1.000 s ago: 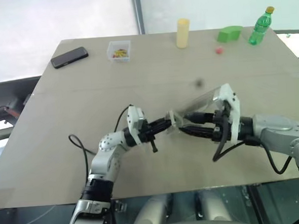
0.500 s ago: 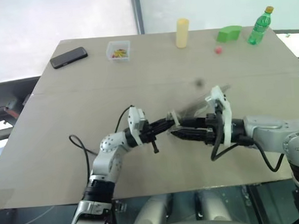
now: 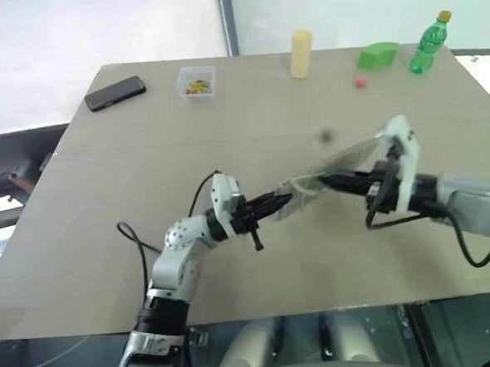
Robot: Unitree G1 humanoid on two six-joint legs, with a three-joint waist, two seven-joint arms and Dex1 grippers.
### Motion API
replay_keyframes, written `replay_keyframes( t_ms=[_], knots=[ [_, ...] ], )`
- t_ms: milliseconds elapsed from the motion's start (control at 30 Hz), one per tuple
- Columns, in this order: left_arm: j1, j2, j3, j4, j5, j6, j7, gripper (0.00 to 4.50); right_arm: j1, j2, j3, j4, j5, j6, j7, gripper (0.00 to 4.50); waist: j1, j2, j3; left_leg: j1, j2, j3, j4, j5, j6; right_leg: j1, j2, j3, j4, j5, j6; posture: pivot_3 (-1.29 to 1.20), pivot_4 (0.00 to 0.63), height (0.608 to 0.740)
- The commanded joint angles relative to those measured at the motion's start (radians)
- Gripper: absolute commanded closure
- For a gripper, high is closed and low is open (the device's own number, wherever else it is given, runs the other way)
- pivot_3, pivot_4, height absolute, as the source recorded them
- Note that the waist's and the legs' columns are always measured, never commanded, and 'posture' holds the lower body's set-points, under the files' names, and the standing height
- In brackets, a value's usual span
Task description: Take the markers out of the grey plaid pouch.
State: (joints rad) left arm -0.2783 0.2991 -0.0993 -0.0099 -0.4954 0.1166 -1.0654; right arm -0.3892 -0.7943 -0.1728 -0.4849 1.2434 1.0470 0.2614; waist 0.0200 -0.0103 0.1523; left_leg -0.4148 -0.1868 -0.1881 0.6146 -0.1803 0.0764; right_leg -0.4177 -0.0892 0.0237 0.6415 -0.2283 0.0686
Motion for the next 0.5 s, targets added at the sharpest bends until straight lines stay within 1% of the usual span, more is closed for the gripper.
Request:
replay_keyframes(
  t_ms=[33, 100, 167, 367, 500],
  knots=[
    [-0.008, 0.008, 0.014, -0.075, -0.040, 0.034, 0.004, 4.50, 0.026, -0.087, -0.130, 0.060, -0.134, -0.061, 0.008, 4.46, 0.000, 0.000, 0.000, 0.000, 0.000, 0.000, 0.000, 0.000, 0.000, 0.000, 0.000, 0.000, 0.000, 0.000, 0.000, 0.00, 0.150, 0.740],
    [-0.015, 0.013, 0.021, -0.075, -0.046, 0.049, 0.002, 4.50, 0.060, -0.138, -0.177, 0.086, -0.209, -0.076, 0.012, 4.46, 0.001, 0.000, 0.000, 0.000, 0.000, 0.000, 0.000, 0.000, 0.000, 0.000, 0.000, 0.000, 0.000, 0.000, 0.000, 0.00, 0.150, 0.740],
    [-0.020, 0.016, 0.026, -0.073, -0.050, 0.059, -0.001, 4.50, 0.082, -0.159, -0.206, 0.098, -0.253, -0.084, 0.013, 4.46, 0.000, 0.000, 0.000, 0.000, 0.000, 0.000, 0.000, 0.000, 0.000, 0.000, 0.000, 0.000, 0.000, 0.000, 0.000, 0.00, 0.150, 0.740],
    [-0.023, 0.018, 0.031, -0.056, -0.042, 0.052, -0.011, 4.50, 0.089, -0.160, -0.241, 0.119, -0.320, -0.066, 0.005, 4.46, -0.003, 0.001, 0.000, 0.000, 0.000, 0.001, 0.000, 0.000, 0.000, 0.000, 0.000, 0.001, 0.000, 0.000, 0.000, 0.00, 0.150, 0.740],
    [-0.022, 0.013, 0.033, -0.023, -0.019, 0.011, -0.016, 4.50, 0.092, -0.155, -0.249, 0.099, -0.327, -0.050, 0.018, 4.46, -0.002, 0.000, 0.000, 0.000, 0.000, 0.001, 0.000, 0.000, 0.000, 0.000, 0.000, 0.001, 0.000, 0.000, 0.000, 0.00, 0.150, 0.740]
  ],
)
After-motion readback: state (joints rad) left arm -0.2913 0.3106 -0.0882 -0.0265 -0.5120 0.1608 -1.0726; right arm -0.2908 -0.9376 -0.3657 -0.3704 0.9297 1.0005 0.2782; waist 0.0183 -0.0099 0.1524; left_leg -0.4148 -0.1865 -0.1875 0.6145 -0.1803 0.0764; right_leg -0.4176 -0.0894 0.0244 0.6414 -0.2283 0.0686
